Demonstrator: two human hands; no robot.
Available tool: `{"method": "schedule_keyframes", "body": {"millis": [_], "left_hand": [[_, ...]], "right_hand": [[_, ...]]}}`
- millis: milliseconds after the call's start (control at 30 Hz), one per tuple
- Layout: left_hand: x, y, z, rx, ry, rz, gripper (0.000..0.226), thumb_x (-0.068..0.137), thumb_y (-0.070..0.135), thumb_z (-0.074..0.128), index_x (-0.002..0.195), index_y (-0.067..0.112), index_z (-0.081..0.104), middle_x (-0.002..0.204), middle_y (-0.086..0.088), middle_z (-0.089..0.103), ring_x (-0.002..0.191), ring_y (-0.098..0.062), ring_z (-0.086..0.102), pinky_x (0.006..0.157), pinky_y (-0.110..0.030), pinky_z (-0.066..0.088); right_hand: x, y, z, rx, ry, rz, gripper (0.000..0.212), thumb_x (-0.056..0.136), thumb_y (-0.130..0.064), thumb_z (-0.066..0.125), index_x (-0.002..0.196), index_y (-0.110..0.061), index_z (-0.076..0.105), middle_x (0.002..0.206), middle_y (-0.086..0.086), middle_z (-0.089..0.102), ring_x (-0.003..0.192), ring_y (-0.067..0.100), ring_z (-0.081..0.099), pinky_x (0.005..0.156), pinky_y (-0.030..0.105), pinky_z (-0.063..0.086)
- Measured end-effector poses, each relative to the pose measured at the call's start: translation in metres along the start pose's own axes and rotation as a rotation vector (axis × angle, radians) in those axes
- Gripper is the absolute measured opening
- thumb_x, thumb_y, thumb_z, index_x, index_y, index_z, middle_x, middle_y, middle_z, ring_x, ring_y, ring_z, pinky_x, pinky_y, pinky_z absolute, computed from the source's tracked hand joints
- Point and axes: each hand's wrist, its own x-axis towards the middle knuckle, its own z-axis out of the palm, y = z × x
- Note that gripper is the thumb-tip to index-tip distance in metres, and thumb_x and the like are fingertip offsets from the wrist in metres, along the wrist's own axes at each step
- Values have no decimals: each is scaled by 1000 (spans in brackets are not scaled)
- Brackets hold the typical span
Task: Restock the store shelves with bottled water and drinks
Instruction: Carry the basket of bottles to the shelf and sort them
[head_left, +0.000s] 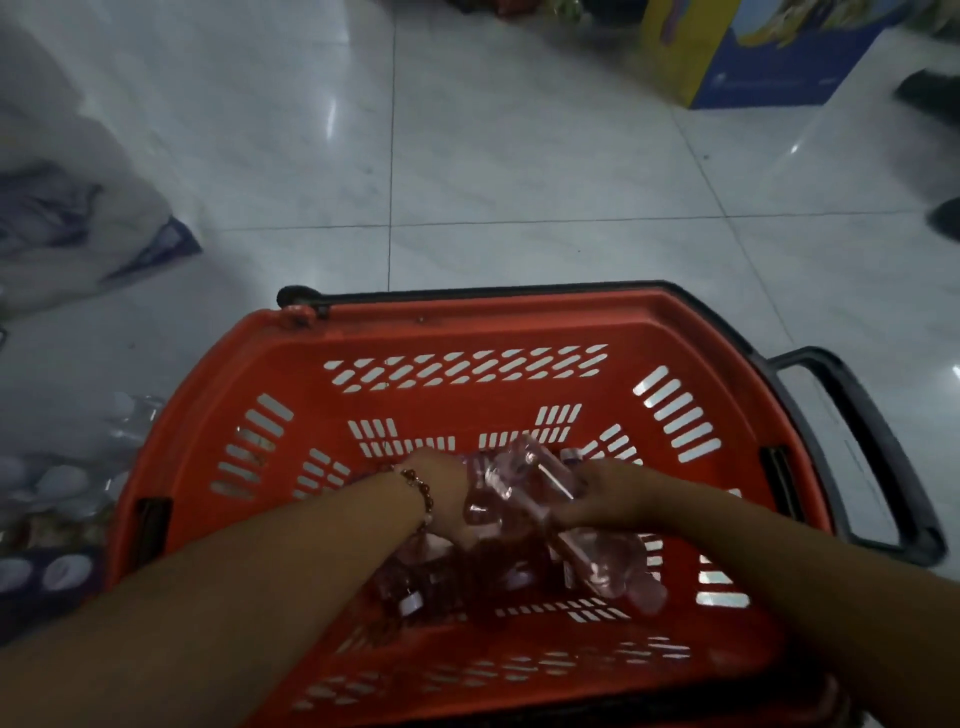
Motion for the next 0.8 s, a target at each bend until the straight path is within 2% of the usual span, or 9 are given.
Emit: {"method": "schedule_keyframes", "body": {"millis": [100, 167, 267, 367, 400, 500, 567, 700, 800], "left_hand": [[-34, -13, -8, -171, 6, -45, 68, 76, 66, 68, 124, 19, 59, 115, -1, 67, 103, -22, 64, 87, -32, 52], [-58, -24, -9, -274, 2, -111, 74, 74, 62, 73, 130, 17, 54, 123, -1, 64, 109, -21, 62, 93, -31, 51], [-98, -39, -20, -503, 10, -170, 63, 67, 67, 75, 111, 22, 66, 101, 8, 71, 90, -12, 65, 81, -26, 54], [-154, -43, -41, -880, 95, -184, 44, 72, 63, 73, 65, 20, 67, 59, 10, 64, 53, -6, 58, 55, -21, 44], [-175, -41, -45, -1043, 147, -173, 43, 75, 60, 73, 63, 19, 67, 56, 9, 62, 48, -6, 56, 52, -21, 42], [-241, -31, -61, -1765, 240, -32, 53, 78, 48, 74, 109, 5, 70, 87, -8, 74, 66, -18, 70, 62, -31, 54], [-290, -22, -66, -2123, 270, 186, 53, 81, 43, 70, 114, 1, 67, 93, -17, 70, 73, -28, 68, 76, -44, 53], [-368, -2, -51, -2504, 343, 404, 69, 81, 52, 68, 125, -1, 64, 115, -25, 65, 104, -48, 63, 98, -66, 44], [-404, 17, -34, -2567, 371, 436, 82, 82, 64, 65, 136, 2, 55, 138, -34, 51, 123, -58, 50, 102, -71, 37]], "right_hand": [[-28, -10, -18, 218, 126, -11, 57, 69, -58, 72, 102, -12, 71, 95, 4, 75, 83, 18, 71, 75, 29, 55], [-51, -21, -28, 383, 135, -49, 62, 65, -58, 70, 104, -11, 70, 96, 8, 77, 87, 23, 74, 83, 36, 58], [-88, -39, -37, 606, 107, -146, 45, 89, -44, 62, 119, -10, 62, 109, 12, 74, 101, 27, 72, 93, 44, 55], [-128, -64, -36, 838, 101, -262, 50, 90, -37, 61, 132, -12, 54, 122, 14, 70, 115, 31, 66, 106, 49, 47], [-142, -73, -33, 879, 109, -305, 51, 90, -37, 62, 134, -13, 53, 124, 13, 70, 116, 31, 66, 107, 50, 46], [-185, -105, -19, 961, 129, -449, 57, 88, -39, 67, 136, -13, 49, 127, 12, 68, 117, 30, 66, 105, 49, 48], [-211, -128, -8, 1012, 177, -548, 61, 84, -36, 71, 137, -14, 48, 130, 12, 66, 117, 31, 66, 103, 46, 51], [-244, -175, 33, 1216, 272, -677, 52, 84, -20, 72, 131, -22, 51, 131, 14, 64, 117, 33, 65, 98, 45, 54], [-250, -209, 76, 1245, 352, -708, 47, 75, -20, 77, 116, -30, 56, 122, 10, 65, 111, 32, 64, 94, 47, 54]]}}
